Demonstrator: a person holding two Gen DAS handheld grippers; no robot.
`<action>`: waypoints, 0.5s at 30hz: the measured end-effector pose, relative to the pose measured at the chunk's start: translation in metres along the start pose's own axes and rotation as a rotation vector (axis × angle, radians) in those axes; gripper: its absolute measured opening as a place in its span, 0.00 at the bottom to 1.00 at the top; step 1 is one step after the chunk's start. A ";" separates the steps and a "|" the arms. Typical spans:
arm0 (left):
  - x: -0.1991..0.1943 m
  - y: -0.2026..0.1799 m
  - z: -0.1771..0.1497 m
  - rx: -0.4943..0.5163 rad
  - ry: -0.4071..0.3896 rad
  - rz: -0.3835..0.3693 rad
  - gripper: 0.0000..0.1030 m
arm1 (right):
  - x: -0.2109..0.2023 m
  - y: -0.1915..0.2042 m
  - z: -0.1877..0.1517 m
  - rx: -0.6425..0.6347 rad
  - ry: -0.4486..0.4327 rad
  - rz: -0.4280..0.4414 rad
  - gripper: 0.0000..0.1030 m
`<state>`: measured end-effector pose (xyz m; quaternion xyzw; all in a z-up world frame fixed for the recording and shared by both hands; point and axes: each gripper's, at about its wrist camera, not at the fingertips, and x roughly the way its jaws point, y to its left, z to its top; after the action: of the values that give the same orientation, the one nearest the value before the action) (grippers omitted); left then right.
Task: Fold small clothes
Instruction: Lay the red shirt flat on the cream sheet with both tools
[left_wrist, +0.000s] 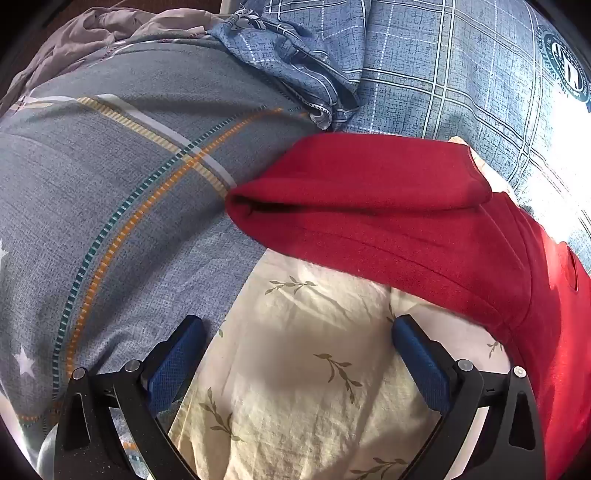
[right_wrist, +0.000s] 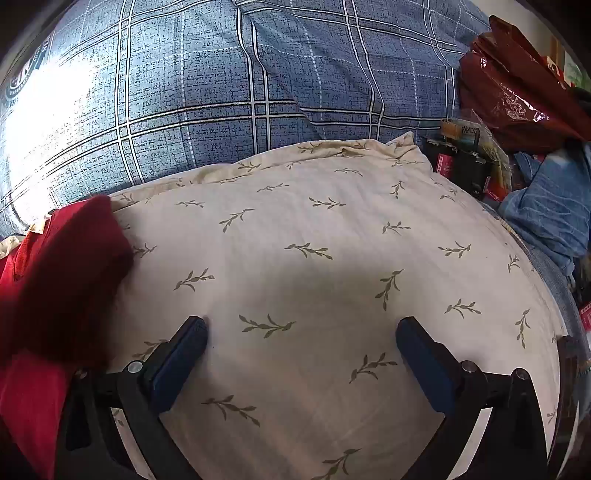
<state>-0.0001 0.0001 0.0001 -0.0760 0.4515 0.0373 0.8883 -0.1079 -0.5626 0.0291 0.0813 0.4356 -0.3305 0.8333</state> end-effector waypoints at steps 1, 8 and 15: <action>0.000 0.000 0.000 0.002 -0.002 0.003 0.99 | 0.000 0.000 0.000 0.000 -0.001 0.000 1.00; -0.004 0.002 -0.001 0.007 0.005 0.002 0.99 | 0.000 0.000 0.000 0.002 0.000 0.003 1.00; -0.035 -0.010 -0.011 0.086 -0.006 0.040 0.90 | 0.000 -0.003 0.001 0.002 0.000 0.002 1.00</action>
<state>-0.0285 -0.0114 0.0225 -0.0286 0.4514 0.0358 0.8911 -0.1092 -0.5651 0.0296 0.0827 0.4352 -0.3299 0.8336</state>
